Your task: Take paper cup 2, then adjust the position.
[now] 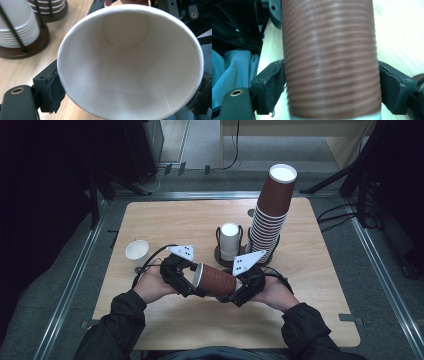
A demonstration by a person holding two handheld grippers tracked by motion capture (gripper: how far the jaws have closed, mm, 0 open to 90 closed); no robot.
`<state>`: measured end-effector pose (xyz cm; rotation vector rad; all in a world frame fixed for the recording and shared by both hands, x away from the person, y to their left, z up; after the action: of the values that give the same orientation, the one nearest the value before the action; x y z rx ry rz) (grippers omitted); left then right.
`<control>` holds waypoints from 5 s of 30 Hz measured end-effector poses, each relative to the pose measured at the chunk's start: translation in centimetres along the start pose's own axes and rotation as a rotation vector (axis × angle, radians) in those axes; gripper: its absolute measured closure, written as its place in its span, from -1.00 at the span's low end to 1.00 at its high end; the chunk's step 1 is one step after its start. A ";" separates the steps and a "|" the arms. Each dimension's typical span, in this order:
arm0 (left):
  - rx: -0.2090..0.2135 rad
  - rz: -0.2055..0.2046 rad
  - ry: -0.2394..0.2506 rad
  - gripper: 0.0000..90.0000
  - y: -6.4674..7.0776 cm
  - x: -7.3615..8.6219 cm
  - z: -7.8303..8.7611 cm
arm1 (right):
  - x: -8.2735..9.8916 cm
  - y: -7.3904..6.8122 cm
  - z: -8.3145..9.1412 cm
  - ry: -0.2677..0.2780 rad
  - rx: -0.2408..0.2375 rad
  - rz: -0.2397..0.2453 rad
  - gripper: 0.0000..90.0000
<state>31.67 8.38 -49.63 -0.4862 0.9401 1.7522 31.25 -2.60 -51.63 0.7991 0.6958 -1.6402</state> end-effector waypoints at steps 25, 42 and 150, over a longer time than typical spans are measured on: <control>-0.141 -0.038 -0.279 -0.78 -1.9 2.2 0.2 | 1.7 1.0 -0.1 -0.092 0.023 -0.038 -0.65; -0.155 -0.046 -0.336 -0.78 -1.8 1.9 -1.4 | 2.2 0.7 -1.4 -0.137 0.021 -0.025 -0.65; -0.151 0.041 0.131 -0.78 -0.8 -2.2 -0.5 | 0.3 1.5 -0.2 0.003 0.050 -0.084 -0.70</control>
<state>33.12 6.79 -48.69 -0.6908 0.9186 1.8542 32.72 -2.97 -52.05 0.8178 0.7004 -1.7384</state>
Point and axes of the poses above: each handheld gripper's, and its own axes: z roughly backward along the jaws, x roughly out of its underside, y roughly to its right, the point moved 9 cm from there along -z, roughly forward along the jaws, and after that the axes turned 7 degrees about x, right-handed, at the moved point
